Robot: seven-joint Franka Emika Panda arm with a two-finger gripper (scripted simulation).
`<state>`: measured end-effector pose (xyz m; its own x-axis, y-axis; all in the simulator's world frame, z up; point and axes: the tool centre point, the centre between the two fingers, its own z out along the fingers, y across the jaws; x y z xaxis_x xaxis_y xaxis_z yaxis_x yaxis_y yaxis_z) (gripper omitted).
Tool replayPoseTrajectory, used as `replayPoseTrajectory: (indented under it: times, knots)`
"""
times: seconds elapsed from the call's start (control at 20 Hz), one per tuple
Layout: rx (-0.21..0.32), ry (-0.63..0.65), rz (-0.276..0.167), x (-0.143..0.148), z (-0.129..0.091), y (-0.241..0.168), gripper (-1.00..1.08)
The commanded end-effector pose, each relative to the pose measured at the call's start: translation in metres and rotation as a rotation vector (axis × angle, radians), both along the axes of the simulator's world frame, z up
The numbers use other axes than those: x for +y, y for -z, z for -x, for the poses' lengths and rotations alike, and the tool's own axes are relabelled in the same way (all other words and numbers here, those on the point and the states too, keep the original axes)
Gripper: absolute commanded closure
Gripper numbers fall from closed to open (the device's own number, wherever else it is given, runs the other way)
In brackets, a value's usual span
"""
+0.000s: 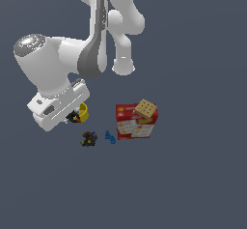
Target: Pick up a designated object from a clutter of objects.
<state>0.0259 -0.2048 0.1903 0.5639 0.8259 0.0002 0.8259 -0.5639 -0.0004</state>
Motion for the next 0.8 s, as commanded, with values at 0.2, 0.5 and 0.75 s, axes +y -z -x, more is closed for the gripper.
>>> replayPoseTrajectory:
  times: [0.2, 0.5, 0.75]
  knots:
    - [0.0, 0.0, 0.001, 0.016, 0.01, -0.08, 1.08]
    - [0.0, 0.0, 0.001, 0.03, 0.018, -0.149, 1.08]
    - [0.0, 0.0, 0.001, 0.039, 0.022, -0.196, 1.08]
